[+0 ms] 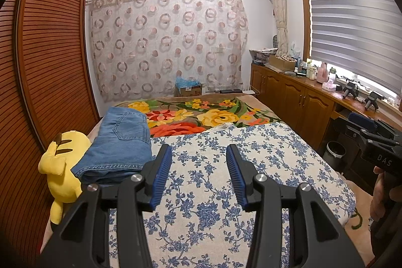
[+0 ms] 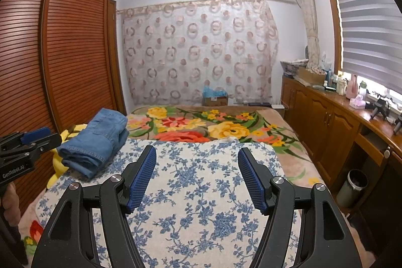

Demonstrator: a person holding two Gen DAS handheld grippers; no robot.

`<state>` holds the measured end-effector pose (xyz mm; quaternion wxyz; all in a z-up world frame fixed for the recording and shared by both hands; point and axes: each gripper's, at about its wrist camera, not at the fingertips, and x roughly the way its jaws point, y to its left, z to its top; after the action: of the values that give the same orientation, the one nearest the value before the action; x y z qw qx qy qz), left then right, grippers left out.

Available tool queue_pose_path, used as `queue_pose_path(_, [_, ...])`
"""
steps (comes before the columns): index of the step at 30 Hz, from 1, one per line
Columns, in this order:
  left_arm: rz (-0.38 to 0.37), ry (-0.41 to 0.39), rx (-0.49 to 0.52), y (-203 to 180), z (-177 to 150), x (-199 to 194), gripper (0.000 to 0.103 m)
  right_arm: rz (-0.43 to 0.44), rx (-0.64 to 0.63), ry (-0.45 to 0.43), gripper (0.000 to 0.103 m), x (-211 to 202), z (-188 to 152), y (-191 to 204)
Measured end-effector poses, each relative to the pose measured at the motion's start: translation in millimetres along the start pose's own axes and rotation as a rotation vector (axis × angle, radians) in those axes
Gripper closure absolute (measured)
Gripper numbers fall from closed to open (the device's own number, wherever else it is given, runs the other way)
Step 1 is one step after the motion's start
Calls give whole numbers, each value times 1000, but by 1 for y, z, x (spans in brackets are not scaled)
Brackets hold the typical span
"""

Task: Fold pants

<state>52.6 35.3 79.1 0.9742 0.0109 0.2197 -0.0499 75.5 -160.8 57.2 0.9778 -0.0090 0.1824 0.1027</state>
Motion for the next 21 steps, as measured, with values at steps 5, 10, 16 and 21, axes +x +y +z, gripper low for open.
queue_pose_path(5, [1,0,0,0,0,0,58,0,-1,-1,34,0,1,0])
queue_pose_path(10, [0,-1,-1,1,0,0,58,-1,0,-1,33,0,0,-1])
queue_pose_path(16, [0,-1,-1,1,-1,0,58,0,-1,-1,33,0,1,-1])
queue_pose_path(21, [-1,-1,-2,1,-1,0,58,-2,1,-2,33,-1,0,-4])
